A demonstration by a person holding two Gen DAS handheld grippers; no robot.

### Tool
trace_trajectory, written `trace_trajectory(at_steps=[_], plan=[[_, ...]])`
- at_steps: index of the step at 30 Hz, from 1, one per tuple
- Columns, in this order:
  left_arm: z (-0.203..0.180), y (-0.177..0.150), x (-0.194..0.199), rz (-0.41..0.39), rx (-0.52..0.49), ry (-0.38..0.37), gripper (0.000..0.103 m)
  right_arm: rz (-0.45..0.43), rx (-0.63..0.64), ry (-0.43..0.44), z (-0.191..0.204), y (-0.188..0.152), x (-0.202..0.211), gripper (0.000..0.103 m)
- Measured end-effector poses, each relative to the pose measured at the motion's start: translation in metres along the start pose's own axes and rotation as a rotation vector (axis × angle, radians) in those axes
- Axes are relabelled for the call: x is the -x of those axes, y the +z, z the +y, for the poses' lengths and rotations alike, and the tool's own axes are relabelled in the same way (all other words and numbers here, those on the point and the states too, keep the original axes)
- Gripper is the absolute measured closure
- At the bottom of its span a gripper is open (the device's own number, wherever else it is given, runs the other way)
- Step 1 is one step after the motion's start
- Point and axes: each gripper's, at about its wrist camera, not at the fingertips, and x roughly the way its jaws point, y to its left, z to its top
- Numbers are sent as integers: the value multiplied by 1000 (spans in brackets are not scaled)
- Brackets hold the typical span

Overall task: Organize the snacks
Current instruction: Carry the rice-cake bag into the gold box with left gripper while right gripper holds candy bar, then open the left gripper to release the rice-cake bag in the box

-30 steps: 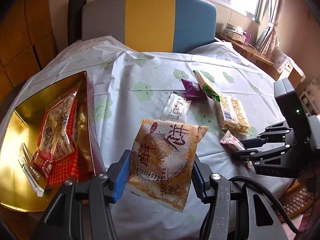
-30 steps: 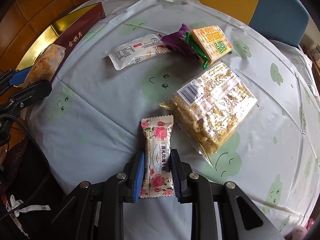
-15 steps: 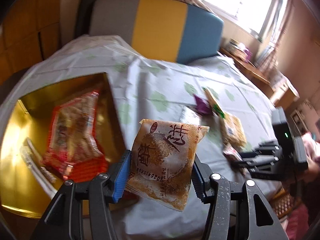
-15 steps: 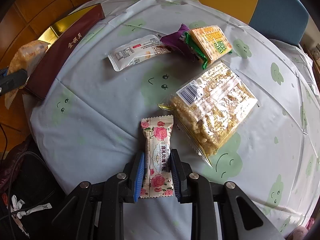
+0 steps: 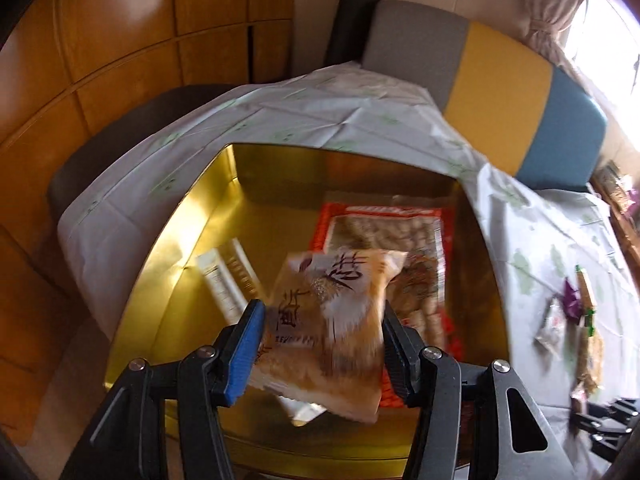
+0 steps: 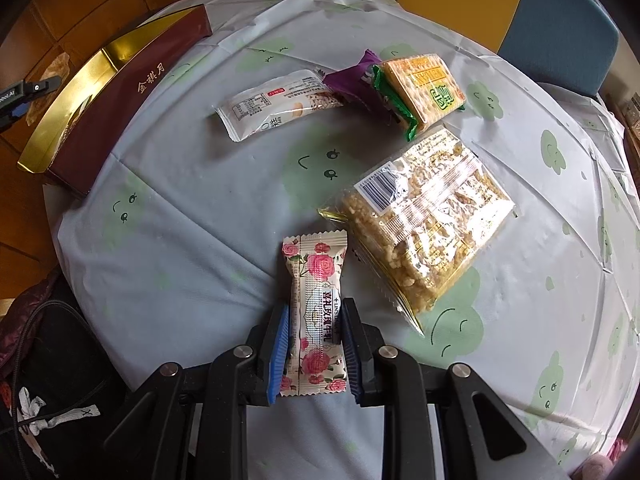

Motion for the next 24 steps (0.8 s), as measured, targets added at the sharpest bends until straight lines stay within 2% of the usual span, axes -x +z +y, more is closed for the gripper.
trace_trajectory(at_steps=[5,10,11,16,17,20,23,24], plan=[[2,-13,-9,9,-24,78,44,0,-1,-1,1,0,0,78],[-4,-22,-4,-18,-33,132,34,-1,0,-2,1,0,0,78],[-6,-23,-2,-29,-36,140,29,-1,0,-2,1,0,0,78],[-15,-26,10,-86,-43,156,24,-1,-2,-2,1,0,0,78],[-17,-26,13,-92,-44,148,20,-1,-2,-2,1,0,0,78],[-20,-25,19,-112,-45,135,19,-2,-4,-3,1,0,0,78],[-24,-25,25,-127,-47,127,10,-3,-3,-6,1,0,0,78],[-25,-25,27,-129,-49,120,9,-3,-3,-7,1,0,0,78]])
